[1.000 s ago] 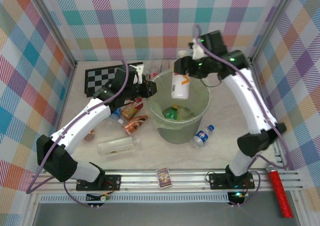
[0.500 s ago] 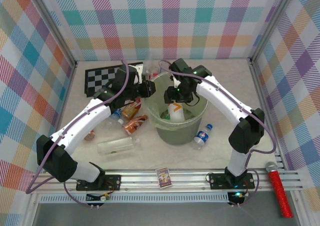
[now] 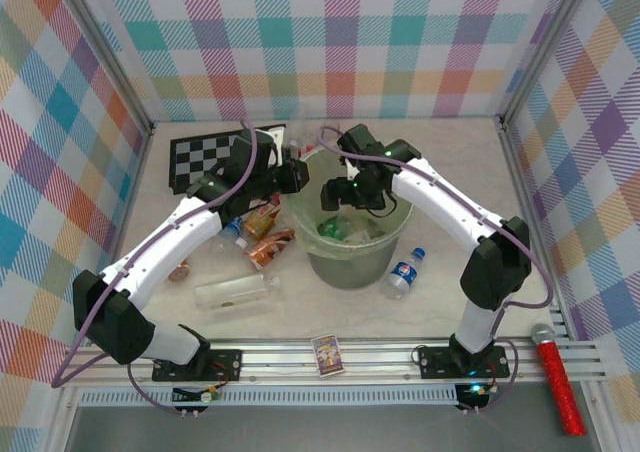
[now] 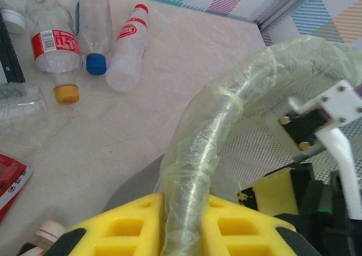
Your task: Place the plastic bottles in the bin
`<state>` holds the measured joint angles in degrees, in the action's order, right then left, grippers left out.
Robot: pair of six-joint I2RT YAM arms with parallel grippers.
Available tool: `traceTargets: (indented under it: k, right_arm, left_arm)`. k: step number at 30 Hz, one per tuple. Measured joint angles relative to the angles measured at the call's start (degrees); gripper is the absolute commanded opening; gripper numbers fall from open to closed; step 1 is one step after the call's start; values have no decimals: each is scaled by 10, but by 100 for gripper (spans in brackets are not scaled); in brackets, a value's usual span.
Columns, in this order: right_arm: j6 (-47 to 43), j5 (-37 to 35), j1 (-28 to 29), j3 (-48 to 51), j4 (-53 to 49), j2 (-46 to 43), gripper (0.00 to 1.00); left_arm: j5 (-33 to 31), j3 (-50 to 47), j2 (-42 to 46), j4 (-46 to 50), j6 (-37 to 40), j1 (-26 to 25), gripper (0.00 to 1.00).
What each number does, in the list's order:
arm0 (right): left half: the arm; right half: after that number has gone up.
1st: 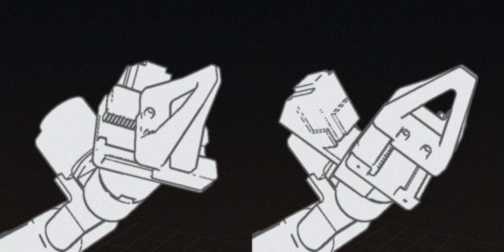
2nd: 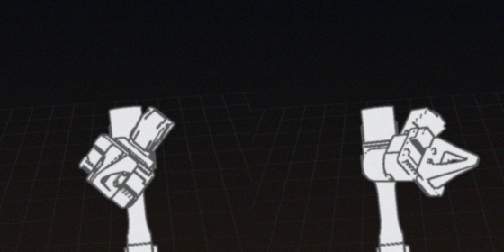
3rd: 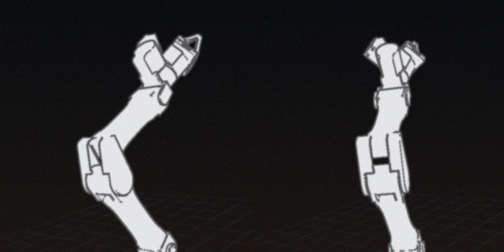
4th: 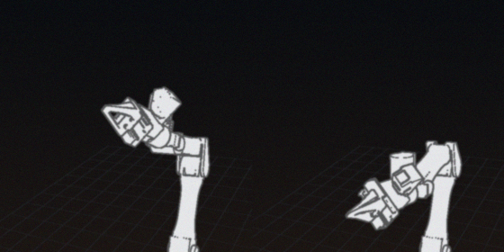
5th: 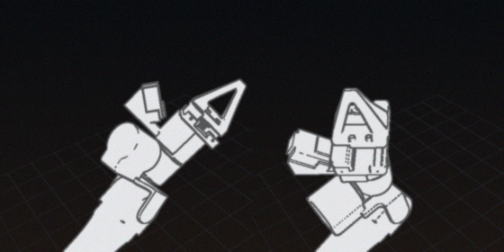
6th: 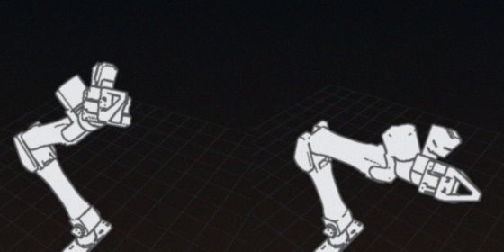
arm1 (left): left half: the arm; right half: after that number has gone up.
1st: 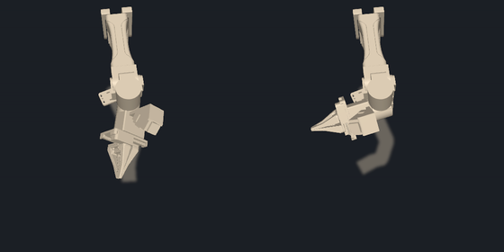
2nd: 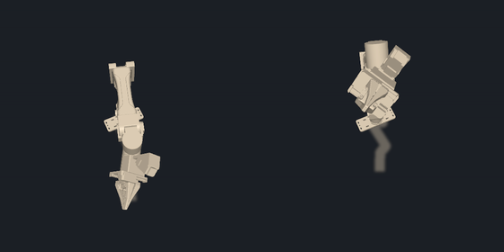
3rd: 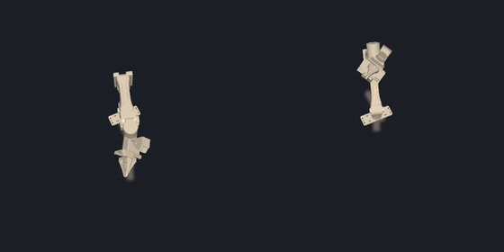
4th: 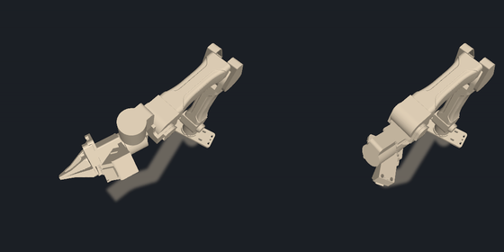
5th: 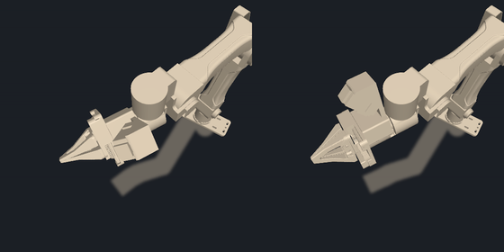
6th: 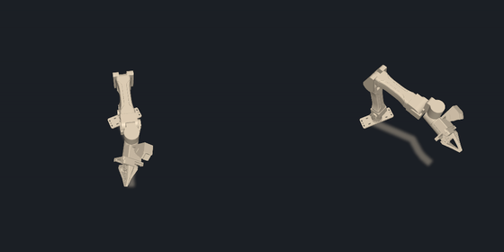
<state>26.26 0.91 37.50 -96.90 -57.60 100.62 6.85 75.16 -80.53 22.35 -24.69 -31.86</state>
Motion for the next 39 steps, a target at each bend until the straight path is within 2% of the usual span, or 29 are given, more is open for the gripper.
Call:
traceTargets:
  k: [2, 4, 11, 14, 17, 22, 28, 33, 39]
  right_arm:
    - [-6, 0, 4, -7, -3, -14, 91]
    - [-14, 3, 5, -19, -4, -37, 98]
    - [-32, 44, -4, -99, -11, -132, 99]
    - [-24, 57, -44, -101, -15, -187, 97]
    - [-1, 60, -115, -77, -16, -243, 95]
    - [45, 45, -227, 12, -46, -339, 94]
    - [98, 74, -335, 194, -66, -439, 93]
    - [138, 95, -348, 319, -69, -468, 90]
    - [192, 132, -348, 466, -22, -487, 84]
  left_arm:
    - [-1, 0, 0, 0, 0, 0, 20]
    - [-1, 1, 0, 1, 0, 0, 20]
    - [-6, 10, -7, 9, 2, 0, 19]
    - [-6, 14, -8, 12, 3, 0, 19]
    - [-8, 15, -8, 15, 3, 0, 19]
    - [-17, 15, -9, 16, 5, 0, 19]
    - [-21, 16, -9, 15, 6, 0, 19]
    - [-24, 18, -12, 14, 12, 0, 19]
    - [-23, 18, -12, 14, 14, 0, 19]
